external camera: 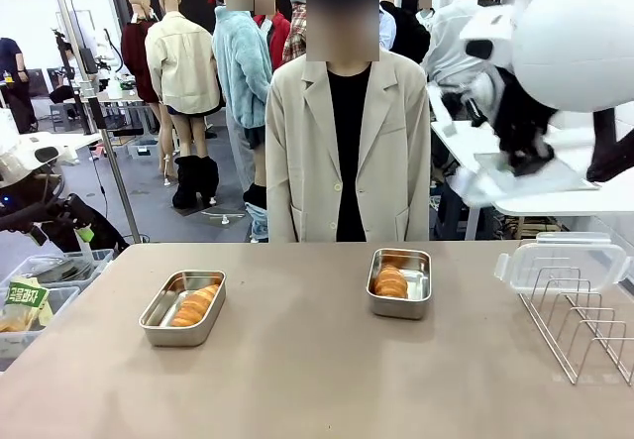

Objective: Place the bread in airtight containers.
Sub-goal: Release when the human grabs the Airtight Container lid.

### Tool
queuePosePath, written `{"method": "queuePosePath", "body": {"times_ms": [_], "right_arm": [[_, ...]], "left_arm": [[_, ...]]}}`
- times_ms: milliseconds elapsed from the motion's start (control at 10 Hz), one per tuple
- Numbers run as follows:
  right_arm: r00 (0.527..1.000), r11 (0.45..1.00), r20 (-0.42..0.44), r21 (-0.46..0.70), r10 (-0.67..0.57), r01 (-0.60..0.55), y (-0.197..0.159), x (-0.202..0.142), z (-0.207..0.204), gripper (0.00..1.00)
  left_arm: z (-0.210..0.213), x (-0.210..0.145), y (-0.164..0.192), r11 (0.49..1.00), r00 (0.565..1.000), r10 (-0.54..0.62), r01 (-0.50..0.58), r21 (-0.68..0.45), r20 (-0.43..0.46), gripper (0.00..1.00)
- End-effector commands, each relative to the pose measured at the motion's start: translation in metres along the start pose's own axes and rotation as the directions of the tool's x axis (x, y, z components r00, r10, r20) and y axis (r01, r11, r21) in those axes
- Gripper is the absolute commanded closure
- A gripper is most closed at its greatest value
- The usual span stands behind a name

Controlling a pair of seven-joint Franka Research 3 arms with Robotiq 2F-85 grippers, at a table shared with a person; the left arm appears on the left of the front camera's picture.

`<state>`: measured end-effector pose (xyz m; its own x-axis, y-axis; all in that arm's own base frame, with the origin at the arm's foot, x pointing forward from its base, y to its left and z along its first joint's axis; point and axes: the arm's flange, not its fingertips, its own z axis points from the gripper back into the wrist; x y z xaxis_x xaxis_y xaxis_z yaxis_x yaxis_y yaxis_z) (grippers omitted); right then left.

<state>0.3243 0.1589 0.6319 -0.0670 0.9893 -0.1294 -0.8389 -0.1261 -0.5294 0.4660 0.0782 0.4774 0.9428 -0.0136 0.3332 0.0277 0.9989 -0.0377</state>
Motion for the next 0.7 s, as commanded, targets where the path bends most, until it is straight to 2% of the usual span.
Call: {"method": "queuePosePath", "body": {"times_ms": [0, 100, 300, 600], "right_arm": [[0.998, 0.993, 0.049, -0.117, -0.026, 0.031, -0.037, 0.028, -0.019, 1.00], [0.996, 0.994, 0.084, -0.098, -0.033, 0.041, -0.061, 0.040, -0.025, 1.00], [0.995, 0.999, 0.090, 0.026, -0.050, 0.048, -0.107, 0.051, -0.042, 1.00], [0.985, 0.985, 0.037, 0.046, -0.171, 0.169, -0.157, 0.046, -0.060, 1.00]], "left_arm": [[0.002, 0.000, 0.002, 1.000, 1.000, -0.002, 0.002, 0.006, -0.003, 0.00], [0.002, 0.000, 0.002, 1.000, 1.000, -0.002, 0.002, 0.006, -0.003, 0.00], [0.002, 0.000, 0.002, 1.000, 1.000, -0.002, 0.002, 0.006, -0.003, 0.00], [0.002, 0.000, 0.002, 1.000, 1.000, -0.002, 0.002, 0.006, -0.003, 0.00]]}}
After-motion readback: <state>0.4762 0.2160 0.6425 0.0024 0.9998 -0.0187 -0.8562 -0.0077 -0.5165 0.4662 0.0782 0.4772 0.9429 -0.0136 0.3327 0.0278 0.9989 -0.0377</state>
